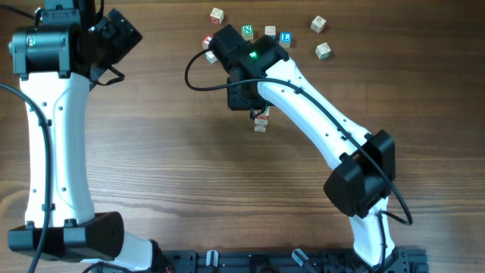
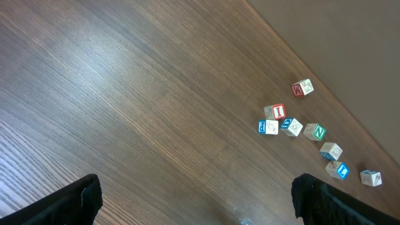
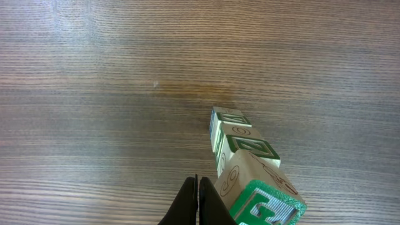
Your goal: Form a tower
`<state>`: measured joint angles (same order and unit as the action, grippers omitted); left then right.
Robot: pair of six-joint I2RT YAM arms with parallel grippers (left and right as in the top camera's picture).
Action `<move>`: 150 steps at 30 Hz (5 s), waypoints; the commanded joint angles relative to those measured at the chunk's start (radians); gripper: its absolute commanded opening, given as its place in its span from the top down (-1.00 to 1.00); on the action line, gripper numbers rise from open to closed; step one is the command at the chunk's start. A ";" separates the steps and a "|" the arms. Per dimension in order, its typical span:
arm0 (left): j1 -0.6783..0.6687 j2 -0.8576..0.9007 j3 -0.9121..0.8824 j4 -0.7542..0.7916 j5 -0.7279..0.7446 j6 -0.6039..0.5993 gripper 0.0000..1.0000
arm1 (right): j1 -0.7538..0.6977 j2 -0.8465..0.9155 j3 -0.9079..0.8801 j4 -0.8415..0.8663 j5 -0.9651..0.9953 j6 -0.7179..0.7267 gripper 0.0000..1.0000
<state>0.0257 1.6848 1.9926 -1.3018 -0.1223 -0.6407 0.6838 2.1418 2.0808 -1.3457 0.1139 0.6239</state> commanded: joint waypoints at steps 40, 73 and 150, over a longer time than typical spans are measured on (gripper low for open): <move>0.005 -0.002 0.000 0.003 -0.009 0.008 -1.00 | -0.004 0.013 -0.006 -0.020 0.043 0.005 0.91; 0.005 -0.002 0.000 0.003 -0.009 0.008 -1.00 | -0.004 0.013 -0.006 -0.024 0.043 0.005 0.91; 0.005 -0.002 0.000 0.003 -0.009 0.008 -1.00 | -0.509 -0.581 0.006 -0.196 -0.108 -0.206 -1.00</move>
<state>0.0257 1.6848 1.9926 -1.3018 -0.1226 -0.6407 0.1795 1.6886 2.0468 -1.5311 0.0071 0.4606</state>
